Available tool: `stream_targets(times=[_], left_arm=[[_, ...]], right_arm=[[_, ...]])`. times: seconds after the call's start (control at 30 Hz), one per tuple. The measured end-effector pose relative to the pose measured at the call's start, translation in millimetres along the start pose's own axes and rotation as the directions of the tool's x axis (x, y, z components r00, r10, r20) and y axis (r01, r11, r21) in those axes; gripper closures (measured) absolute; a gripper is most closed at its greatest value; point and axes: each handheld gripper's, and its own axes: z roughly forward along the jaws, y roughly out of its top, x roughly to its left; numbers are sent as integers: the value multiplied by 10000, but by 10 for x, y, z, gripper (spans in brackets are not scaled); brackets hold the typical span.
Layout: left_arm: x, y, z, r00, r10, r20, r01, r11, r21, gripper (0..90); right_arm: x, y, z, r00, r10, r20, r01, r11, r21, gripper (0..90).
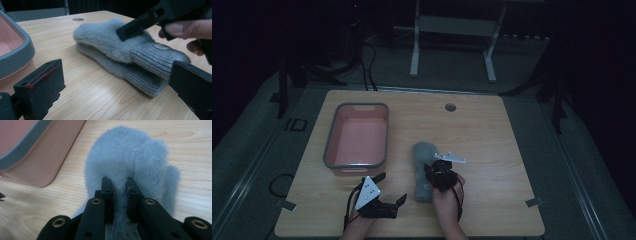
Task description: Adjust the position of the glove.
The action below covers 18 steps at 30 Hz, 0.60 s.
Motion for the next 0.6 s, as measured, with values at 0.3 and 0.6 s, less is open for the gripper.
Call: stream_targets(times=[0.3,0.6], left_arm=[[2,-1,5,10000,28,16,-29,10000,39,7],[12,-5,11,9999,-39,-95,39,9999,99,7]], right_arm=[[-31,-92,105,9994,-145,-311,147,9999,81,617],[-152,129,-75,9671,-2412,-807,2357,9692,-719,383]])
